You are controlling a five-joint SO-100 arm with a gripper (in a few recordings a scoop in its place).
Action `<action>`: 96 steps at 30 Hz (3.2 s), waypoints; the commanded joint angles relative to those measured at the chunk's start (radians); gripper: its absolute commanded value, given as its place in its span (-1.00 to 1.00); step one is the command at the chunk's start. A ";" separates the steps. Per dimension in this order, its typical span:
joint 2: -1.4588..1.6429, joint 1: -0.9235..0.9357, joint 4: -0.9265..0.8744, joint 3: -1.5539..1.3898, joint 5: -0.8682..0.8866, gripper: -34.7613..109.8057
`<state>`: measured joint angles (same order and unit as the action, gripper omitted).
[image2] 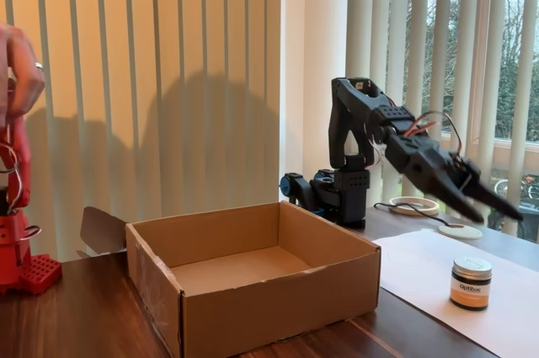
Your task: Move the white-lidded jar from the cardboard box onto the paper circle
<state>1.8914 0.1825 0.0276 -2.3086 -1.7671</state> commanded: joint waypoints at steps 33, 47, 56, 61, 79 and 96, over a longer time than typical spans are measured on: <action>1.407 -0.222 -1.005 -0.750 1.459 -0.52; 1.523 -0.219 -1.282 -0.733 1.582 -0.52; 1.523 -0.216 -1.299 -0.729 1.582 -0.52; 1.523 -0.221 -1.299 -0.729 1.572 -0.52; 1.523 -0.215 -1.298 -0.729 1.578 -0.52; 1.523 -0.215 -1.298 -0.729 1.578 -0.52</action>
<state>3.3517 -0.0153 -1.2533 -3.0741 -0.1764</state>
